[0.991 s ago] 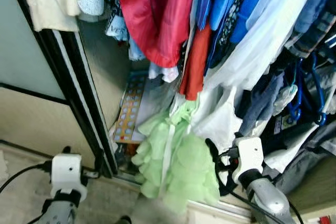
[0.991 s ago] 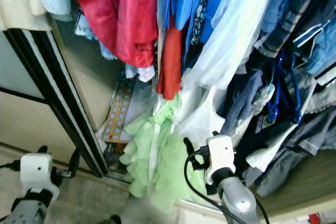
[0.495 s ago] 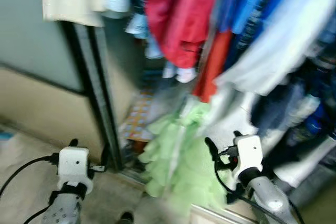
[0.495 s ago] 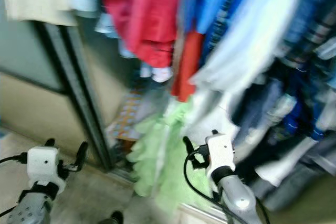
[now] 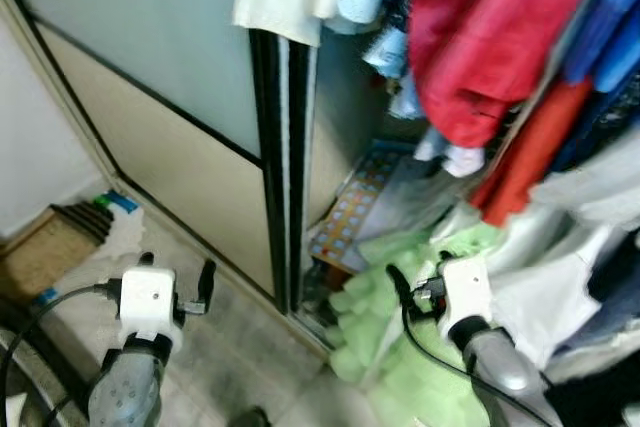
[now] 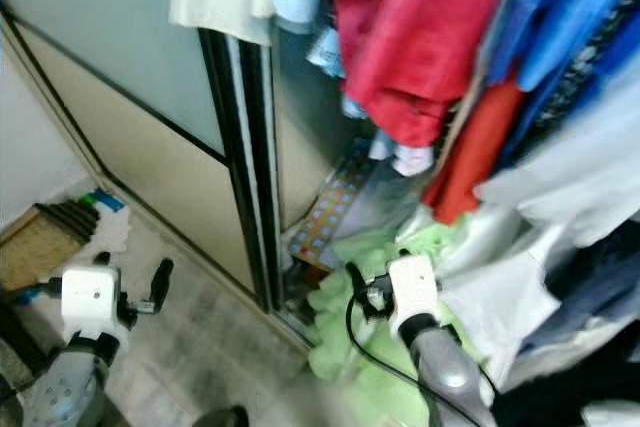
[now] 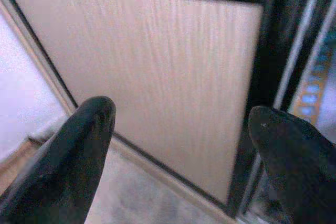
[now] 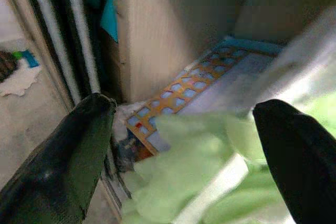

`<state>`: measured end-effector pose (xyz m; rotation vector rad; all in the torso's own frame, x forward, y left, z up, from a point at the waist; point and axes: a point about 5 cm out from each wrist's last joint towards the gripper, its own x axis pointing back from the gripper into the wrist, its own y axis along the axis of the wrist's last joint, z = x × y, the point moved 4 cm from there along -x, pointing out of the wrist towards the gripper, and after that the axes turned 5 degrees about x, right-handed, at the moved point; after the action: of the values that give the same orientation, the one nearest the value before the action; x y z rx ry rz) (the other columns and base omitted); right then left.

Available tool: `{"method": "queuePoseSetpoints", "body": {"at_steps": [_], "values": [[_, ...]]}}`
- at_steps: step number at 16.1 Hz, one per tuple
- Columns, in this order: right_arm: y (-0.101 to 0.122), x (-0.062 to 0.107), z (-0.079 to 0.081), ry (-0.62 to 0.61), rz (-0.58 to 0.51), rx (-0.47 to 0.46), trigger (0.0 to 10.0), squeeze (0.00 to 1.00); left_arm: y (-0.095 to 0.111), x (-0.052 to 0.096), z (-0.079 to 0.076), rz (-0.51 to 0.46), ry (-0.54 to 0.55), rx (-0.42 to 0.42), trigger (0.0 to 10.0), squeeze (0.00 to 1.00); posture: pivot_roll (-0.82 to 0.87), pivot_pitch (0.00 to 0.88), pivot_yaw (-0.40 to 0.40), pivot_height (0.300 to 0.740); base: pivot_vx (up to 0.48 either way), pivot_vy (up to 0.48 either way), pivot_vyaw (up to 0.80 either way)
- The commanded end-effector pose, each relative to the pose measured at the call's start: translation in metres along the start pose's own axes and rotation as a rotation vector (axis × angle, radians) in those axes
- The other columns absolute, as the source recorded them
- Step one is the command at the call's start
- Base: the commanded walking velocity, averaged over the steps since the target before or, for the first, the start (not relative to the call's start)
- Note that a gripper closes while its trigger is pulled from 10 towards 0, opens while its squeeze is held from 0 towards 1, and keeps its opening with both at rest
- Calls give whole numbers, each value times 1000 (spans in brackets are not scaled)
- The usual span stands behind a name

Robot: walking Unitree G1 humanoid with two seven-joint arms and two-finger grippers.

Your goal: Clean up the room

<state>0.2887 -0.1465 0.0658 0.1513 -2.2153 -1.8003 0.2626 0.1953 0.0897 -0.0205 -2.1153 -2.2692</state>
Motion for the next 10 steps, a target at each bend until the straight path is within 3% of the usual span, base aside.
{"method": "queuePoseSetpoints", "body": {"at_steps": [1, 7, 10], "values": [[-5, 5, -8, -18, 15, 8, 10000, 0, 0, 1, 0, 1, 16, 8, 10000, 0, -53, 131, -84, 740, 0, 0, 0], [-16, -2, 0, 37, 45, 70, 10000, 0, -18, -3, -10, 38, -2, 6, 10000, 0, -72, 63, -114, 740, 0, 0, 0], [-21, -4, 0, 2, 41, -5, 10000, 0, -23, -9, -8, 50, -12, 1, 10000, 0, -44, 9, -63, 740, 0, 0, 0]]}}
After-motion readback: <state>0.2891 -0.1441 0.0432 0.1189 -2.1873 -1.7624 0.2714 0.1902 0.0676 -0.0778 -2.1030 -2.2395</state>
